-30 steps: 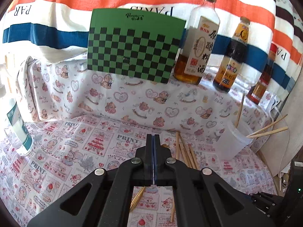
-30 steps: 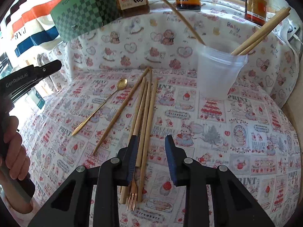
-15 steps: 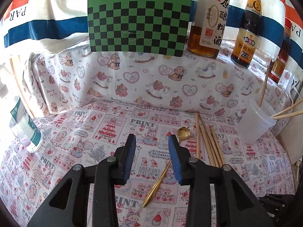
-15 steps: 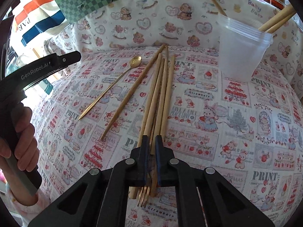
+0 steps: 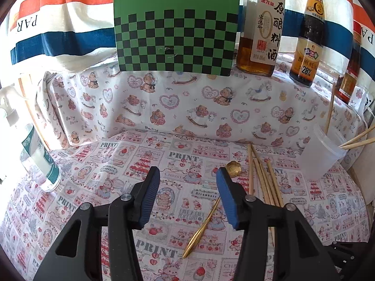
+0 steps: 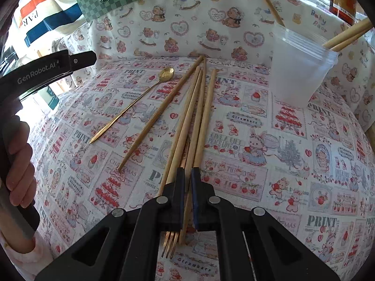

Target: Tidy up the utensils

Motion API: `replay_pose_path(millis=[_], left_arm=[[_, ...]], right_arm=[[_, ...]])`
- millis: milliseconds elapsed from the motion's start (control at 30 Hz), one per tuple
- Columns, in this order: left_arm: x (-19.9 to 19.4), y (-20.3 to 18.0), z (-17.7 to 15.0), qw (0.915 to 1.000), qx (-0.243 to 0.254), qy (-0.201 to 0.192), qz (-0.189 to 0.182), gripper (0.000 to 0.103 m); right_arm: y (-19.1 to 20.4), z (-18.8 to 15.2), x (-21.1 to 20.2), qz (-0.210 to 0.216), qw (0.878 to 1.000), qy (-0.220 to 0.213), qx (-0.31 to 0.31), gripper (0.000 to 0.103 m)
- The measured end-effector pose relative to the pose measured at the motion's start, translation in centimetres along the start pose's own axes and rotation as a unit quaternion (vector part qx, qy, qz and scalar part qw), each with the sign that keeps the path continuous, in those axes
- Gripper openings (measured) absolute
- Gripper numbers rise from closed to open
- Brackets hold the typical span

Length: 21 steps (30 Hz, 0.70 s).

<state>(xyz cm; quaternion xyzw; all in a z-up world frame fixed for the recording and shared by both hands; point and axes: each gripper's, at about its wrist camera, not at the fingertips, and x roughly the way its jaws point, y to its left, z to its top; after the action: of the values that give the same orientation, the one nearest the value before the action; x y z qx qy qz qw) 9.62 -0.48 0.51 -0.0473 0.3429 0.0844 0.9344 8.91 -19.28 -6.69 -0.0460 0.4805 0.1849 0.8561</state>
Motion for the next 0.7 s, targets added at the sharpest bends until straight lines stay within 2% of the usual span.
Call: replay_pose_path(millis=[100, 167, 333, 367, 400, 500, 567, 600, 700], left_arm=[[-0.3, 0.3, 0.0, 0.9999, 0.005, 0.001, 0.012, 0.063], [-0.6, 0.3, -0.3, 0.9998, 0.017, 0.0, 0.007, 0.069], [1.2, 0.3, -2.7, 0.9963, 0.064, 0.056, 0.01, 0.07], [1.7, 0.4, -3.1, 0.9956, 0.063, 0.069, 0.007, 0.066], [2.2, 0.6, -3.6, 0.9946, 0.059, 0.086, -0.001, 0.053], [3.3, 0.8, -4.5, 0.9893, 0.048, 0.134, -0.033, 0.03], [3.6, 0.4, -5.0, 0.9848, 0.052, 0.156, -0.055, 0.021], [3.7, 0.2, -5.3, 0.9831, 0.055, 0.164, -0.061, 0.021], [3.7, -0.2, -5.9, 0.9813, 0.067, 0.175, -0.046, 0.021]], right_arm=[[0.4, -0.1, 0.0, -0.017, 1.0, 0.0, -0.005, 0.007], [0.2, 0.0, 0.0, -0.01, 1.0, 0.003, 0.0, 0.008], [-0.1, 0.0, 0.1, -0.01, 1.0, 0.014, 0.001, 0.01], [-0.1, 0.0, 0.1, -0.012, 1.0, 0.015, 0.002, 0.01], [-0.2, 0.0, 0.0, -0.013, 1.0, 0.014, 0.003, 0.01], [-0.2, 0.1, -0.2, -0.039, 0.999, 0.006, -0.001, 0.01], [-0.3, 0.1, -0.3, -0.074, 0.997, -0.006, -0.003, 0.01], [-0.5, 0.2, -0.3, -0.087, 0.996, -0.009, -0.002, 0.01], [-1.6, 0.5, -0.5, -0.087, 0.996, -0.009, 0.018, 0.01]])
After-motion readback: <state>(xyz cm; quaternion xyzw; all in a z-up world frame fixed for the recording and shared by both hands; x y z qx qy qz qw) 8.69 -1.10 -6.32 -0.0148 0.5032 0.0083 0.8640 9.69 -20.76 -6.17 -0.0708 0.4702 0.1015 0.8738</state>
